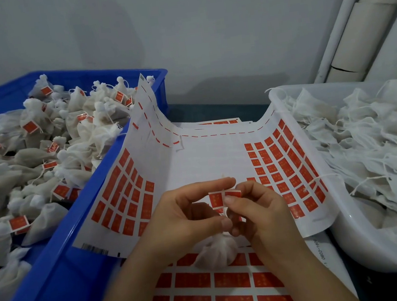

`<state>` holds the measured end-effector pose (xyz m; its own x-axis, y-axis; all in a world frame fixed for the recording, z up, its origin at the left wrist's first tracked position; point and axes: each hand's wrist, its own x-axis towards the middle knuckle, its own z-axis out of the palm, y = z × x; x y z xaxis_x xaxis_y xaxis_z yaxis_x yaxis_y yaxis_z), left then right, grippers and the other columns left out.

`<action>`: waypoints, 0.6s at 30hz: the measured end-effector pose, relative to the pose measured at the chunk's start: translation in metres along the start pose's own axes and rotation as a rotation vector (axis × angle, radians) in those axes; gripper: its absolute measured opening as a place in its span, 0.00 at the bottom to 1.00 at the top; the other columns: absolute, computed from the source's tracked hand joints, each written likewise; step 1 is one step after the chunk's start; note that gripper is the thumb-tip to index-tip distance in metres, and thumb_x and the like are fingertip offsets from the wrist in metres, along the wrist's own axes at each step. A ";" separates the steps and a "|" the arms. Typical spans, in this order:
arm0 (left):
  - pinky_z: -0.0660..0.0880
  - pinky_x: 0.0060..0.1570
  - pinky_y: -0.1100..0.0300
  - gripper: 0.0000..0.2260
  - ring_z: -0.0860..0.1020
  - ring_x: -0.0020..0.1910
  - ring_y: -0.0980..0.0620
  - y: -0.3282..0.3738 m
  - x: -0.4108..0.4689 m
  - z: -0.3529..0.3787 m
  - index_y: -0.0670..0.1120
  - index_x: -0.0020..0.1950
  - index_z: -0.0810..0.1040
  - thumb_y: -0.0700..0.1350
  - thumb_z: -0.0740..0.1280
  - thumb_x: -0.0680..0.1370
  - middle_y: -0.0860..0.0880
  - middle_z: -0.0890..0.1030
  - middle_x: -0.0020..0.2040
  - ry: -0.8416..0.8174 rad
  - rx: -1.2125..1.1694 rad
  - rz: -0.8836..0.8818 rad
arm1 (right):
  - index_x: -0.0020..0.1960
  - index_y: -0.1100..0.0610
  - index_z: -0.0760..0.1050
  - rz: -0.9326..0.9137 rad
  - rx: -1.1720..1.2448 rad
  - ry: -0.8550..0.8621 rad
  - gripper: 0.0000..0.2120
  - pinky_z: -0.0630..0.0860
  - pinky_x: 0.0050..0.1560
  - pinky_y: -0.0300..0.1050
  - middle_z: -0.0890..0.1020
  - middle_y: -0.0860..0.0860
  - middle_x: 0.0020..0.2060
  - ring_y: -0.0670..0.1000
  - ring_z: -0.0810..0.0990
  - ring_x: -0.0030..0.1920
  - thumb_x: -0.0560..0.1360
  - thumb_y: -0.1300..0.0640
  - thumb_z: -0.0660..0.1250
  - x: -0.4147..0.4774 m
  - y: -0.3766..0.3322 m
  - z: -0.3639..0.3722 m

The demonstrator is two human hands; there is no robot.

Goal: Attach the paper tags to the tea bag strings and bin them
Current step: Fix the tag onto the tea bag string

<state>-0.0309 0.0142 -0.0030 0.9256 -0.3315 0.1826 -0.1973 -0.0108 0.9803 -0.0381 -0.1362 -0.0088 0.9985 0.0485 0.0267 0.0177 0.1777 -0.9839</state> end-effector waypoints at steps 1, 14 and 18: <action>0.80 0.48 0.45 0.24 0.81 0.48 0.37 0.000 0.000 0.000 0.59 0.58 0.78 0.37 0.72 0.67 0.52 0.83 0.53 0.002 -0.001 0.005 | 0.36 0.52 0.79 -0.003 -0.008 0.000 0.08 0.74 0.29 0.40 0.78 0.50 0.27 0.49 0.76 0.27 0.70 0.63 0.69 0.000 0.000 0.000; 0.80 0.47 0.47 0.24 0.81 0.49 0.38 0.000 -0.001 0.001 0.59 0.58 0.78 0.38 0.72 0.67 0.51 0.83 0.53 0.003 0.025 0.022 | 0.39 0.56 0.77 0.034 -0.011 0.023 0.03 0.73 0.29 0.41 0.79 0.51 0.28 0.50 0.77 0.28 0.70 0.62 0.70 0.000 0.001 0.001; 0.80 0.47 0.46 0.24 0.81 0.49 0.37 0.001 -0.001 0.001 0.58 0.59 0.78 0.38 0.72 0.67 0.51 0.83 0.54 -0.011 0.022 0.033 | 0.41 0.57 0.77 0.048 0.004 0.029 0.03 0.73 0.28 0.42 0.79 0.50 0.27 0.49 0.76 0.27 0.70 0.63 0.69 0.000 0.000 0.002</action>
<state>-0.0321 0.0138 -0.0027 0.9150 -0.3421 0.2140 -0.2351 -0.0208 0.9718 -0.0384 -0.1344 -0.0089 0.9992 0.0290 -0.0261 -0.0309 0.1801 -0.9832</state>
